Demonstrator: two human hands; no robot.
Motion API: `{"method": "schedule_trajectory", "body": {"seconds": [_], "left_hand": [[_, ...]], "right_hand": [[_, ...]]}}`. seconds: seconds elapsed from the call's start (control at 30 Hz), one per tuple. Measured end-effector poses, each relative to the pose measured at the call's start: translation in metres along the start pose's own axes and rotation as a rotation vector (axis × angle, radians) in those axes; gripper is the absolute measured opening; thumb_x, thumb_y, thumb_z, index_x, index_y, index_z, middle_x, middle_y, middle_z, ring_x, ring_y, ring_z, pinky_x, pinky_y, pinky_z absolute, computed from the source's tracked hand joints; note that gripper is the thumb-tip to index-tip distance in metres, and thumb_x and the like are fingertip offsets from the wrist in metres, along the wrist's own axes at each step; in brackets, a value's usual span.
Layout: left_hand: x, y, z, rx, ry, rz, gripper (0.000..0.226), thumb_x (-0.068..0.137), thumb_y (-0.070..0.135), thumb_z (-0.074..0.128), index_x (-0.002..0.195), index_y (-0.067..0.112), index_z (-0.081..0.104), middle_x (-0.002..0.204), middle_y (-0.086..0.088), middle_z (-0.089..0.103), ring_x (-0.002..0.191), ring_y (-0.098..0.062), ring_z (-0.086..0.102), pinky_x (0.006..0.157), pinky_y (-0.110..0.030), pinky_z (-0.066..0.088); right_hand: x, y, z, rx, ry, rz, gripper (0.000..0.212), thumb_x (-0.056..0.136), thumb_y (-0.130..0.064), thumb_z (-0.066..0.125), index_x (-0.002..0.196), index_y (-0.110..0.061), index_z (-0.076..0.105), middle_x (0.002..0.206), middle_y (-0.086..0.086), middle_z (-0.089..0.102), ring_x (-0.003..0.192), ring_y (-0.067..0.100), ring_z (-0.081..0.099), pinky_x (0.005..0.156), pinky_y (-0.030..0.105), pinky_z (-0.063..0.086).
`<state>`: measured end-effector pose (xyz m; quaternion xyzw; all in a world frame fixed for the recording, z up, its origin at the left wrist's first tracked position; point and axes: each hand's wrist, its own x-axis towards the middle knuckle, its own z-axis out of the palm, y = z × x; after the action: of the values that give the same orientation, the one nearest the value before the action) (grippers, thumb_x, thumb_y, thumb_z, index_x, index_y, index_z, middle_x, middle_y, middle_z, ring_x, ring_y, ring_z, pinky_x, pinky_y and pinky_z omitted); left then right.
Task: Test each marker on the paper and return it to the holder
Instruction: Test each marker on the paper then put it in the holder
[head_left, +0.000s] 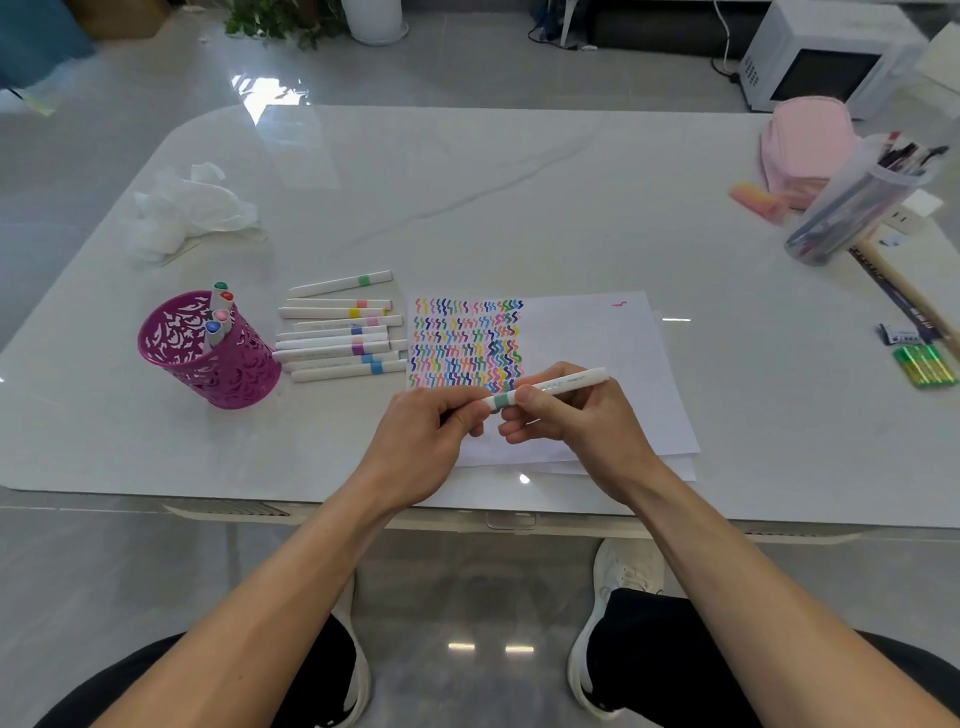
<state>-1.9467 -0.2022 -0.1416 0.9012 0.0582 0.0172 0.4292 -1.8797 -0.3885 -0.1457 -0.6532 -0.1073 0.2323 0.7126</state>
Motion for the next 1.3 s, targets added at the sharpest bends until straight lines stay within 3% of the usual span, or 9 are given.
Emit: {"method": "schedule_trajectory", "body": {"seconds": [0.33,0.47,0.57,0.67,0.87,1.0,1.2,1.3], "left_hand": [[-0.002,0.002,0.002,-0.043,-0.021,-0.022,0.019,0.1,0.027,0.059,0.1,0.02,0.077,0.076,0.016,0.067,0.078,-0.004,0.058,0.067,-0.021,0.045],[0.004,0.002,-0.004,-0.069,-0.015,-0.032,0.012,0.098,0.029,0.062,0.094,0.029,0.074,0.078,0.014,0.069,0.077,-0.007,0.06,0.068,-0.022,0.049],[0.009,0.0,-0.013,-0.119,0.084,-0.049,0.006,0.093,0.029,0.068,0.091,0.033,0.073,0.073,0.013,0.065,0.068,-0.003,0.054,0.06,-0.014,0.043],[0.01,-0.004,-0.022,-0.148,0.187,-0.103,0.005,0.092,0.028,0.069,0.092,0.03,0.074,0.071,0.01,0.061,0.063,-0.002,0.049,0.057,-0.017,0.04],[0.004,-0.004,-0.044,-0.138,0.378,-0.076,0.008,0.089,0.022,0.072,0.094,0.026,0.077,0.066,0.012,0.061,0.06,-0.003,0.047,0.054,-0.018,0.039],[-0.003,-0.004,-0.058,-0.139,0.499,-0.029,0.011,0.086,0.028,0.078,0.097,0.029,0.075,0.075,-0.001,0.066,0.065,-0.009,0.05,0.061,-0.033,0.046],[-0.015,0.007,-0.077,-0.163,0.758,0.116,0.018,0.093,0.022,0.072,0.109,0.014,0.074,0.1,0.002,0.073,0.091,-0.008,0.07,0.08,-0.021,0.057],[-0.02,0.011,-0.088,-0.122,0.92,0.178,0.027,0.098,0.024,0.064,0.121,0.01,0.07,0.106,0.003,0.072,0.097,-0.002,0.069,0.084,-0.018,0.055]], "right_hand": [[-0.002,0.004,-0.003,0.022,-0.035,0.023,0.014,0.095,-0.006,0.069,0.102,0.006,0.07,0.088,0.026,0.076,0.081,0.043,0.075,0.076,0.046,0.063],[0.002,0.003,-0.004,0.015,-0.023,0.02,0.017,0.093,-0.01,0.072,0.105,0.002,0.073,0.09,0.024,0.076,0.083,0.039,0.076,0.076,0.042,0.063],[0.007,0.004,-0.002,0.054,0.034,0.032,0.018,0.092,-0.009,0.074,0.107,-0.001,0.073,0.087,0.021,0.076,0.076,0.034,0.074,0.072,0.039,0.062],[0.011,0.006,-0.005,0.098,0.143,0.076,0.019,0.095,-0.008,0.07,0.11,0.002,0.068,0.083,0.018,0.075,0.069,0.03,0.071,0.067,0.037,0.061],[0.011,0.011,-0.006,-0.205,0.201,0.02,0.012,0.095,-0.01,0.071,0.105,-0.006,0.068,0.071,0.01,0.074,0.058,0.021,0.067,0.055,0.031,0.057],[0.01,0.014,-0.001,-0.263,0.2,0.016,0.007,0.096,-0.009,0.068,0.104,-0.009,0.069,0.071,0.009,0.073,0.056,0.019,0.064,0.05,0.029,0.052],[0.012,0.017,0.0,-0.279,0.209,0.023,0.006,0.097,-0.008,0.068,0.102,-0.009,0.07,0.071,0.009,0.073,0.056,0.019,0.064,0.05,0.027,0.052],[0.012,0.02,0.0,-0.266,0.21,0.021,0.005,0.096,-0.005,0.068,0.1,-0.007,0.07,0.07,0.012,0.072,0.055,0.02,0.062,0.049,0.028,0.051]]}}
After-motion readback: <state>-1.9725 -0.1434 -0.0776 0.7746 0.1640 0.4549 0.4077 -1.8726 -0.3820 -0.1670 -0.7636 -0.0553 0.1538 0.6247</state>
